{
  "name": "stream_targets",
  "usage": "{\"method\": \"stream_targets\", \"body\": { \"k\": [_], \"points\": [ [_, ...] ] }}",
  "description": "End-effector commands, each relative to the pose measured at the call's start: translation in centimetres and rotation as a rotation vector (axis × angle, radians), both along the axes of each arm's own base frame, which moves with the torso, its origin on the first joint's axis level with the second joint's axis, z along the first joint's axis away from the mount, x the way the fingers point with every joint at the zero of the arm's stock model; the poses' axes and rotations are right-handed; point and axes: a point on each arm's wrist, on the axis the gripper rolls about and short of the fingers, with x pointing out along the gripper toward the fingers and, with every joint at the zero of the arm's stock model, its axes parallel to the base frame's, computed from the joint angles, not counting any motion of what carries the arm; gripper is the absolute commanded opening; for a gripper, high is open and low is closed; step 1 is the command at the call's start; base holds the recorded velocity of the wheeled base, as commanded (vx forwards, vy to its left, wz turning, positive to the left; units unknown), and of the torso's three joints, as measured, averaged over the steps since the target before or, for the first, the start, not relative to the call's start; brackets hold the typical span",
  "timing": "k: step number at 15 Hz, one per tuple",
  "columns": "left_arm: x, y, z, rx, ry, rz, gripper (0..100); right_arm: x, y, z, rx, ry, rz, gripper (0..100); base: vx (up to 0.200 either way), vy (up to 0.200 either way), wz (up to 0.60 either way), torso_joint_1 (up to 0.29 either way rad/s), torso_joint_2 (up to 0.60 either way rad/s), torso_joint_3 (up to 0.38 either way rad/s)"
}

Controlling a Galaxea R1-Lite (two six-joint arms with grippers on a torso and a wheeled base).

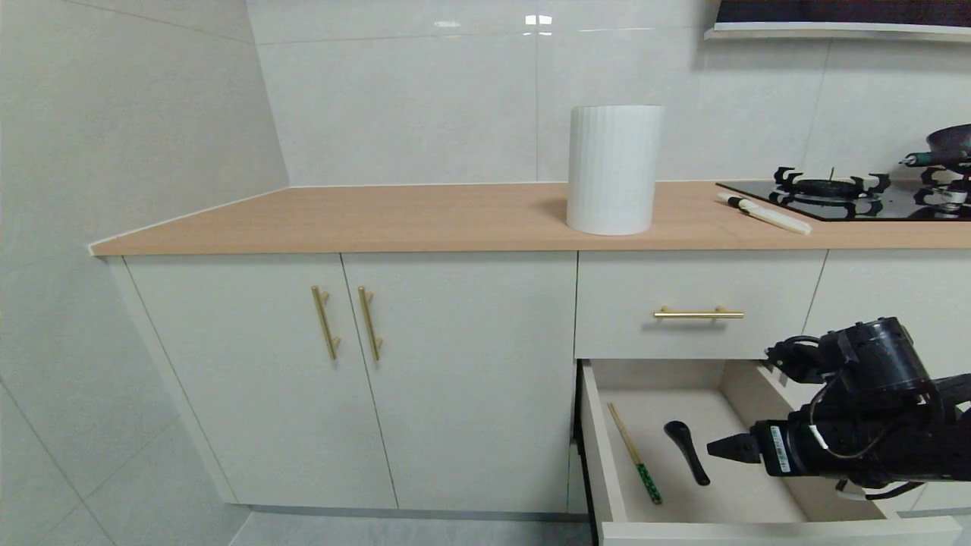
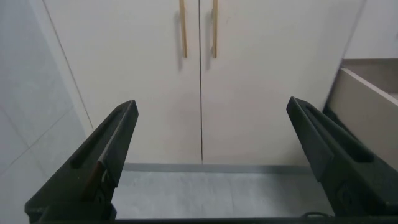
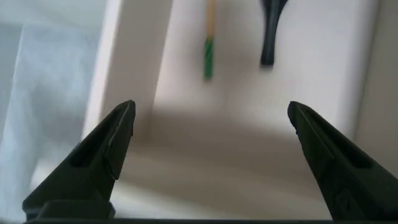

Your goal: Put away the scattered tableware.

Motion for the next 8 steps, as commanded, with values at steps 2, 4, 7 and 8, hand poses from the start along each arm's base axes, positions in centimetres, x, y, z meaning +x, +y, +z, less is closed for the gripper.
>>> {"method": "stream_targets", "body": {
  "k": [2,4,7,8],
  "points": [
    [0.0,0.0,0.0,0.000,0.000,0.000,100,-2.3,0.0,1.7,-0.022,0.006,0.121,100,0.000,0.000,0.00,0.000,0.00,0.000],
    [0.0,0.0,0.0,0.000,0.000,0.000,100,-4.2,0.0,1.8,-0.050,0.090,0.261,100,0.000,0.000,0.00,0.000,0.00,0.000],
    [0.0,0.0,0.0,0.000,0.000,0.000,100,-5.5,-0.1,1.2,-0.132,0.241,0.392,100,0.000,0.000,0.00,0.000,0.00,0.000],
    [0.0,0.0,0.0,0.000,0.000,0.000,100,-5.8,0.1,1.1,-0.147,0.282,0.426,100,0.000,0.000,0.00,0.000,0.00,0.000]
  ]
}}
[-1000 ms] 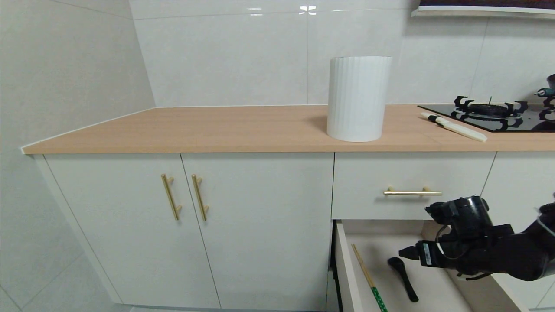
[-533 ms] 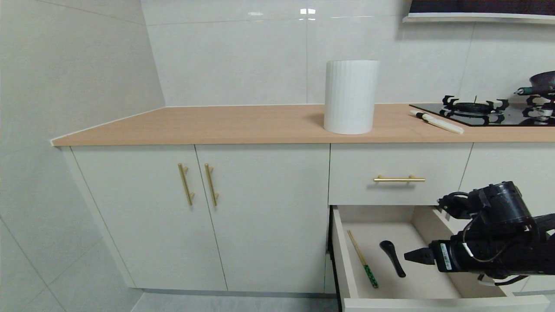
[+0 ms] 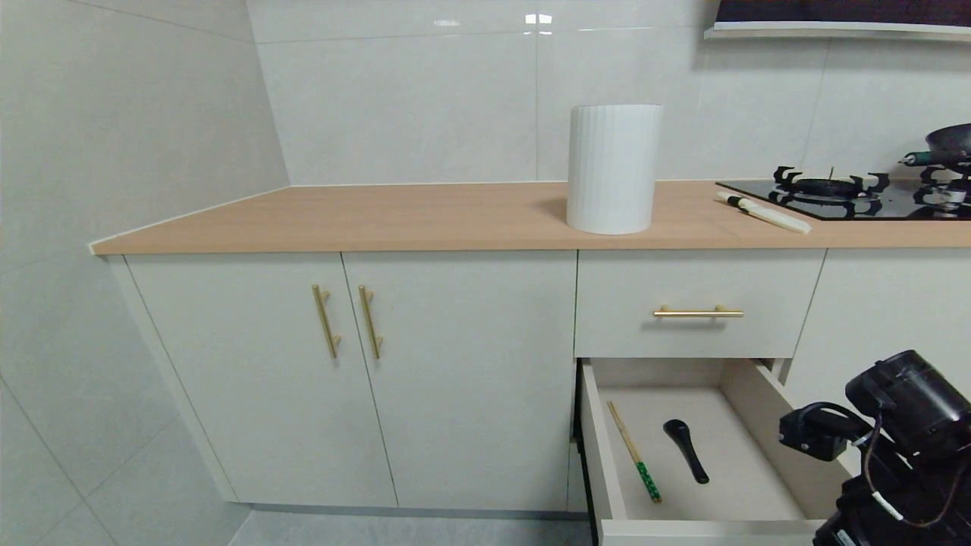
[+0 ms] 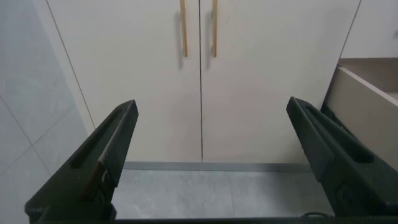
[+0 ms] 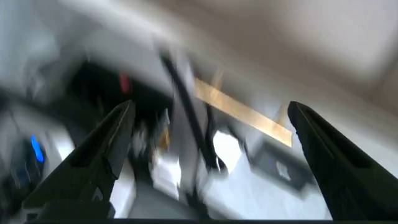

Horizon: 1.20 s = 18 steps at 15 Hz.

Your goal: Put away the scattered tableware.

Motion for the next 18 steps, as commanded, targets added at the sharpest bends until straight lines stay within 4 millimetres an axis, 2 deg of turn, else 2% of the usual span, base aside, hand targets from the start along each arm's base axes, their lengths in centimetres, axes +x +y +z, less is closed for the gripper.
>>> {"method": "stream_targets", "body": {
  "k": [1,5,7,12,18],
  "points": [
    [0.0,0.0,0.0,0.000,0.000,0.001,100,0.0,0.5,0.0,-0.011,0.026,0.037,100,0.000,0.000,0.00,0.000,0.00,0.000],
    [0.0,0.0,0.0,0.000,0.000,0.001,100,1.4,1.3,-1.9,-0.057,0.148,0.041,100,0.000,0.000,0.00,0.000,0.00,0.000],
    [0.0,0.0,0.0,0.000,0.000,0.001,100,2.5,1.6,-2.9,-0.099,0.181,-0.029,100,0.000,0.000,0.00,0.000,0.00,0.000],
    [0.0,0.0,0.0,0.000,0.000,0.001,100,4.1,2.0,-2.6,-0.150,0.161,-0.214,100,0.000,0.000,0.00,0.000,0.00,0.000],
    [0.0,0.0,0.0,0.000,0.000,0.001,100,5.1,2.3,-3.8,-0.203,0.183,-0.284,100,0.000,0.000,0.00,0.000,0.00,0.000]
  ]
}}
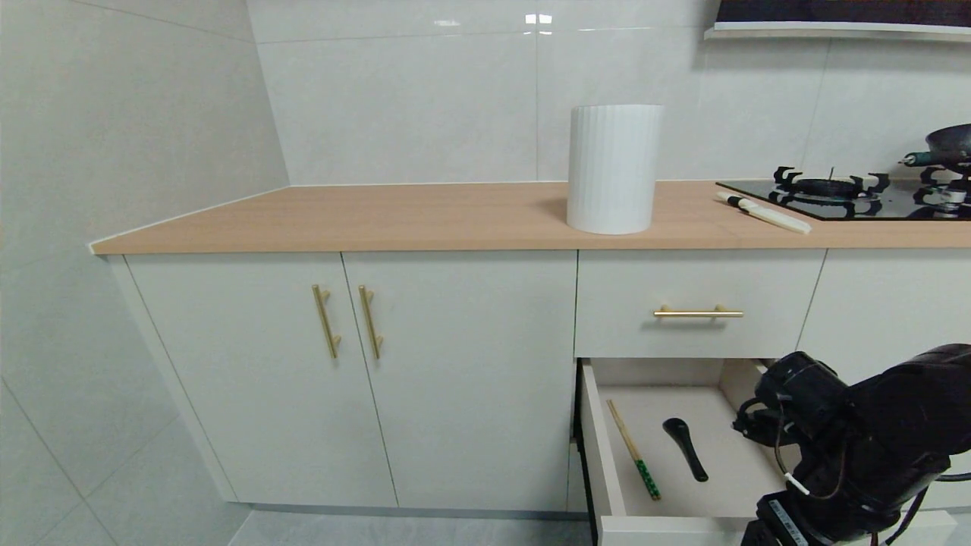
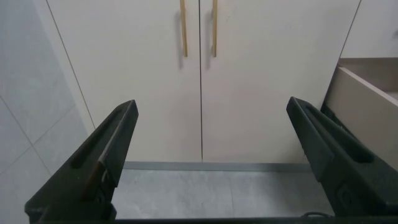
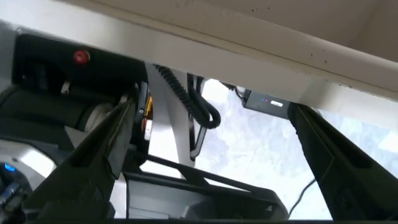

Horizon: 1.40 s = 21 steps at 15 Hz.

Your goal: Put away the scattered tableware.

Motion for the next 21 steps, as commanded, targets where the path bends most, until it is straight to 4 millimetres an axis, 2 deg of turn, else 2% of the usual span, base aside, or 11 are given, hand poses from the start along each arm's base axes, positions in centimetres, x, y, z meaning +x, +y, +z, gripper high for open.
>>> {"method": "stream_targets", "body": {
  "k": [1,9,15,21],
  "points": [
    [0.0,0.0,0.0,0.000,0.000,0.000,100,0.6,0.2,-0.7,-0.009,0.016,-0.011,100,0.000,0.000,0.00,0.000,0.00,0.000],
    [0.0,0.0,0.0,0.000,0.000,0.000,100,2.1,0.5,-1.1,0.011,-0.134,-0.069,100,0.000,0.000,0.00,0.000,0.00,0.000],
    [0.0,0.0,0.0,0.000,0.000,0.000,100,3.8,0.9,-2.3,0.025,-0.230,-0.084,100,0.000,0.000,0.00,0.000,0.00,0.000],
    [0.0,0.0,0.0,0.000,0.000,0.000,100,6.3,0.9,-4.4,0.019,-0.353,-0.139,100,0.000,0.000,0.00,0.000,0.00,0.000]
  ]
}}
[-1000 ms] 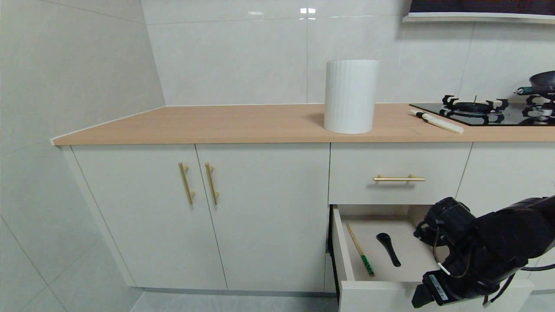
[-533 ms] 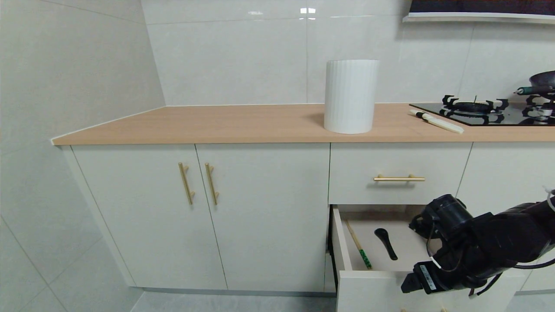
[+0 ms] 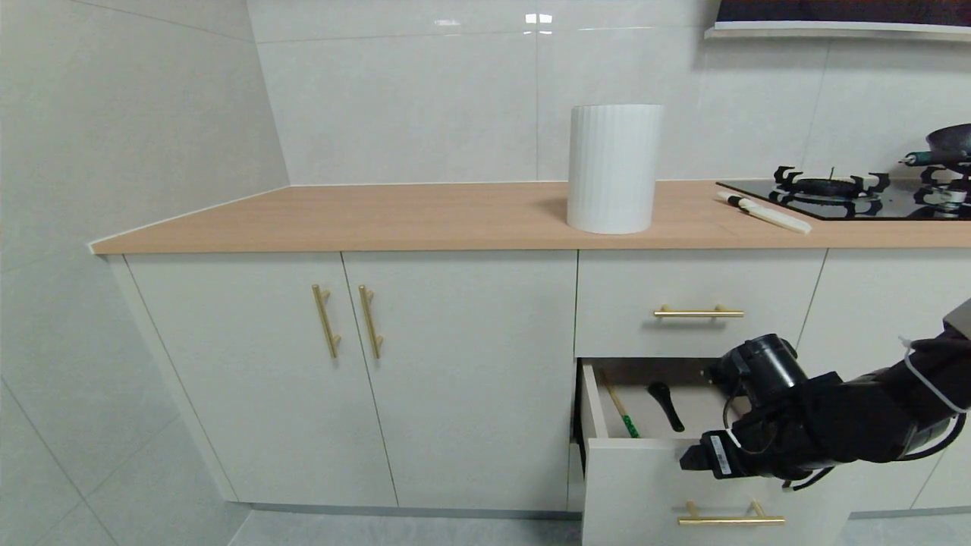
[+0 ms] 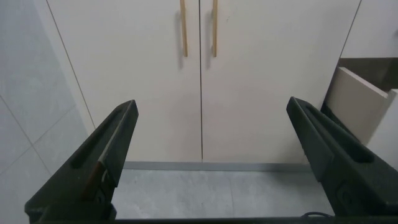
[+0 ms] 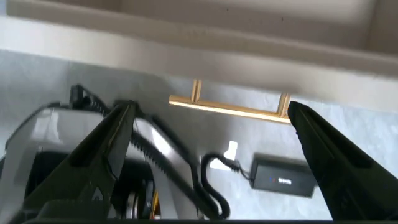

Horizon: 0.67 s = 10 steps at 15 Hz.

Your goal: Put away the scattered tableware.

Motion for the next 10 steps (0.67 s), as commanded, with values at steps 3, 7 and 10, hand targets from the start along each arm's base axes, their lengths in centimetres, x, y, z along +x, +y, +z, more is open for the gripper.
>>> {"method": "stream_targets", "body": {
  "k": [3,7,10],
  "points": [
    [0.0,0.0,0.0,0.000,0.000,0.000,100,2.5,-0.8,-3.1,-0.042,-0.083,-0.082,100,0.000,0.000,0.00,0.000,0.00,0.000],
    [0.0,0.0,0.0,0.000,0.000,0.000,100,6.2,-1.7,-4.9,-0.011,-0.268,-0.144,100,0.000,0.000,0.00,0.000,0.00,0.000],
    [0.0,0.0,0.0,0.000,0.000,0.000,100,8.6,-1.9,-6.5,-0.035,-0.309,-0.198,100,0.000,0.000,0.00,0.000,0.00,0.000]
  ]
}}
